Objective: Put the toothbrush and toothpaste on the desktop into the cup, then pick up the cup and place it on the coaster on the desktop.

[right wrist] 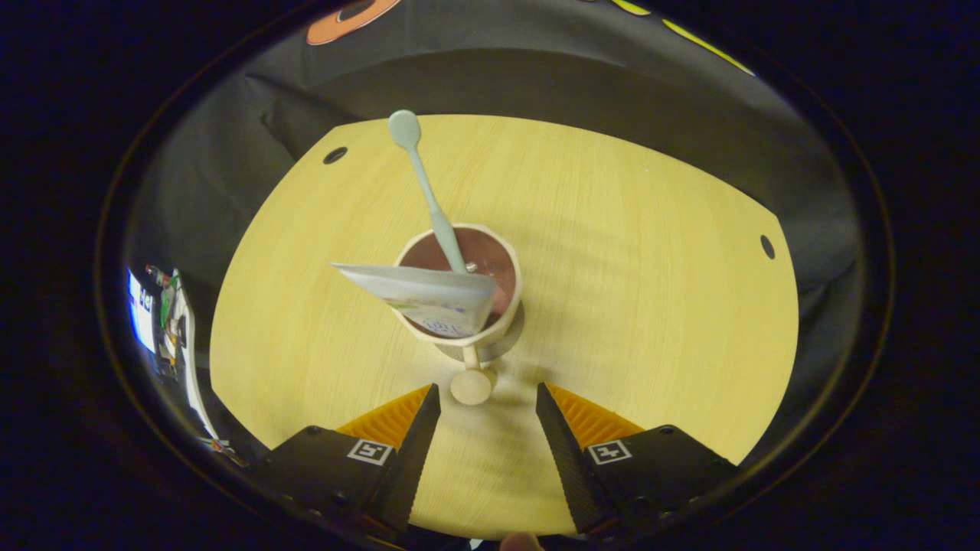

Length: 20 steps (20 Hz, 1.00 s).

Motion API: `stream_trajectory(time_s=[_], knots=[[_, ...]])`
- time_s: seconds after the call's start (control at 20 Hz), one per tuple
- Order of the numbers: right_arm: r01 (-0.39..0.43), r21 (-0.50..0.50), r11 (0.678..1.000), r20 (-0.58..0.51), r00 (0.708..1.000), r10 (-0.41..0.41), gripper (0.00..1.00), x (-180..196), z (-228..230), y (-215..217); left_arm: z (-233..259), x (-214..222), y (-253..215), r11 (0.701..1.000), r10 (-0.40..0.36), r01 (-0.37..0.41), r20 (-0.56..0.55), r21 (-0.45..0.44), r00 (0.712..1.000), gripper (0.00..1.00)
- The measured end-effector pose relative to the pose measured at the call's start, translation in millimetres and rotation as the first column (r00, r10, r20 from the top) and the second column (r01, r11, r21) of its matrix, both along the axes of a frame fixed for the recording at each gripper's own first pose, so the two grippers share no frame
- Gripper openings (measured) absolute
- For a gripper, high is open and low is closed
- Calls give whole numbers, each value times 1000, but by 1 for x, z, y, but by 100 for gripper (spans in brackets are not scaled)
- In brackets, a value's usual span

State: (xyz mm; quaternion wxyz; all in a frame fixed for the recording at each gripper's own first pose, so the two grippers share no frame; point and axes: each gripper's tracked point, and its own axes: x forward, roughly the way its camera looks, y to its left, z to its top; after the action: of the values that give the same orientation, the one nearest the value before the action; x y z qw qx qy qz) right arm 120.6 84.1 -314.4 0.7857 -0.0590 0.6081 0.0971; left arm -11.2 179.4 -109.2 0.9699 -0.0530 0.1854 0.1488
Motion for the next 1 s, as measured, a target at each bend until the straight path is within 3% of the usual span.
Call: stream_trajectory(time_s=[0.3,0.6,0.75,1.0], knots=[[66,40,997,45,997,-68,77,-21,24,-16,8,14,-34,994,-105,105,20,-16,994,98],[134,70,988,241,959,-147,77,-30,87,-57,29,35,-77,977,-206,209,66,-41,976,98],[153,75,985,391,905,-170,77,-27,133,-85,44,45,-93,967,-248,252,88,-36,965,98],[175,81,981,640,745,-186,77,-27,218,-123,91,60,-121,954,-289,297,138,-40,947,97]])
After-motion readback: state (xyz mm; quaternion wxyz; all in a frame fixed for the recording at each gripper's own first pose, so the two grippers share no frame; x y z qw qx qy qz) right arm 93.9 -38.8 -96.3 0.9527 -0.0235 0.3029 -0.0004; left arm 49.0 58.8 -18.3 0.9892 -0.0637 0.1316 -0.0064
